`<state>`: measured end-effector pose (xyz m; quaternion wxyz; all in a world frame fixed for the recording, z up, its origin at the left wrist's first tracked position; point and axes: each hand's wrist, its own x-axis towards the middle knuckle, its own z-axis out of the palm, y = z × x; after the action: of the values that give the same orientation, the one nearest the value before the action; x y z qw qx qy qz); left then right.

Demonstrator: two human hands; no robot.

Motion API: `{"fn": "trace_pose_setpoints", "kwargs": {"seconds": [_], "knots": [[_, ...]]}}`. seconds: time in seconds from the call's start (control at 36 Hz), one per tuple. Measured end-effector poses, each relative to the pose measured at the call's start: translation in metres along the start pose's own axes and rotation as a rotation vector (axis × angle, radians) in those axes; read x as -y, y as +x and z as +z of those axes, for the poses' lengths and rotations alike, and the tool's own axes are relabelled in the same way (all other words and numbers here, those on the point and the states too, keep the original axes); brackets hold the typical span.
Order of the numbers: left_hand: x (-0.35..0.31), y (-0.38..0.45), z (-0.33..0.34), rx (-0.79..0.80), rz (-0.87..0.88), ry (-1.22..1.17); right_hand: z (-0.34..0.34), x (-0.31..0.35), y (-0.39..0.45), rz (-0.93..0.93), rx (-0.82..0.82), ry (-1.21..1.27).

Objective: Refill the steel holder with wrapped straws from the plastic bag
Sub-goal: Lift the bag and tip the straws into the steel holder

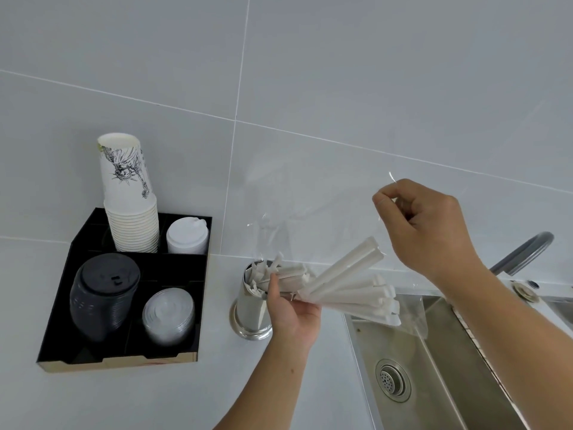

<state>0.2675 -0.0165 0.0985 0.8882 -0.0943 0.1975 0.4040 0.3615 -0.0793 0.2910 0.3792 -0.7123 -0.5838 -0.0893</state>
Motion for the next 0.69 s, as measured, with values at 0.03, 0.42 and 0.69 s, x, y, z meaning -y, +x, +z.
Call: {"fn": "trace_pose_setpoints", "kwargs": {"seconds": [0.03, 0.42, 0.69], "knots": [[0.0, -0.001, 0.0, -0.004, 0.001, -0.01, 0.001, 0.001, 0.002, -0.005, 0.001, -0.003], [0.0, -0.005, -0.001, 0.002, -0.039, 0.039, 0.016, 0.004, 0.011, -0.018, 0.061, -0.05], [-0.001, -0.003, 0.005, 0.0, 0.003, -0.011, 0.009, 0.0, 0.0, 0.024, 0.015, 0.052]]}}
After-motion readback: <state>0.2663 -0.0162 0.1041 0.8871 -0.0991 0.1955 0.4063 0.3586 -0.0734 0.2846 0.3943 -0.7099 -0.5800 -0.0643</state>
